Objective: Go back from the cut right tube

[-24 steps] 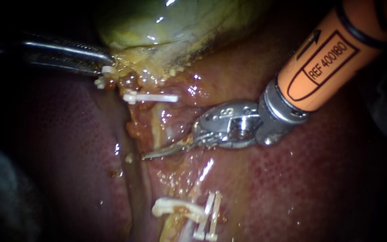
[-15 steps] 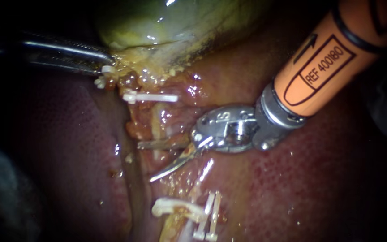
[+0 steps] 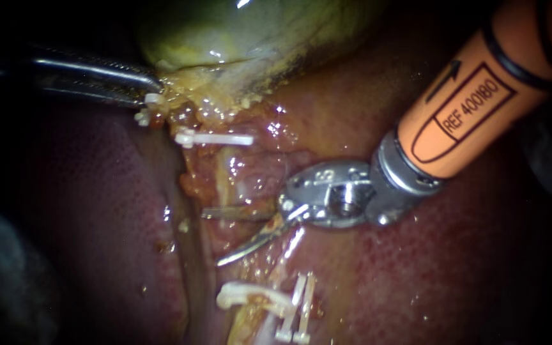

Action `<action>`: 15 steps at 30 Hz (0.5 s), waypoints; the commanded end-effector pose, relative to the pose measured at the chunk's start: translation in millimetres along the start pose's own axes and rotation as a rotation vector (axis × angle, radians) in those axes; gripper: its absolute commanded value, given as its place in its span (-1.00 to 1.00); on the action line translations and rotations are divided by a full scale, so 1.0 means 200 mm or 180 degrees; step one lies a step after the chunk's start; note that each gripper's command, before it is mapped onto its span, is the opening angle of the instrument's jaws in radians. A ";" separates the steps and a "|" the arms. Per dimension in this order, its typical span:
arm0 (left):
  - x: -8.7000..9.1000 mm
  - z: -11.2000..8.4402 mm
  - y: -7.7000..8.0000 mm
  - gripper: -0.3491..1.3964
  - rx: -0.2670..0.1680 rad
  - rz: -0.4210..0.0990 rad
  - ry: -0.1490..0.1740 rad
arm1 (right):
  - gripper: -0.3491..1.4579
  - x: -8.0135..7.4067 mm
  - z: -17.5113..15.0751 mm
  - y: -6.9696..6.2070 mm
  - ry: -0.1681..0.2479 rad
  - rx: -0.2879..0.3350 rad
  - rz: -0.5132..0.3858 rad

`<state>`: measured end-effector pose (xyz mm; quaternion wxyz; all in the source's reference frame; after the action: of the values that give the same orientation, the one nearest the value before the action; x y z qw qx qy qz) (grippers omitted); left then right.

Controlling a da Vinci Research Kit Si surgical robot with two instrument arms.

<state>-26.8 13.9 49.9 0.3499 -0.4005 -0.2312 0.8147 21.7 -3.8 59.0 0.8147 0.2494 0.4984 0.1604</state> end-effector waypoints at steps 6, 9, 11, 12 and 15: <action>0.000 0.000 0.000 -1.00 0.0005 0.0000 0.0001 | 0.99 -0.006 -0.018 -0.003 -0.0136 -0.0398 -0.0461; 0.000 0.000 0.000 -1.00 0.0005 0.0000 0.0001 | 0.99 -0.008 -0.028 -0.003 -0.0365 -0.0526 -0.0710; 0.000 0.000 0.000 -1.00 0.0014 0.0000 0.0004 | 0.99 -0.009 -0.034 -0.004 -0.0542 -0.0616 -0.0811; 0.000 0.000 0.000 -1.00 0.0014 0.0000 0.0003 | 0.99 -0.010 -0.037 -0.004 -0.0616 -0.0648 -0.0861; 0.000 0.000 0.000 -1.00 0.0014 0.0000 0.0003 | 0.99 -0.012 -0.044 -0.005 -0.0787 -0.0736 -0.0920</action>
<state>-26.8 14.0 49.9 0.3508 -0.4003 -0.2294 0.8149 12.2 -3.5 56.7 0.9101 0.0951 0.3979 0.0661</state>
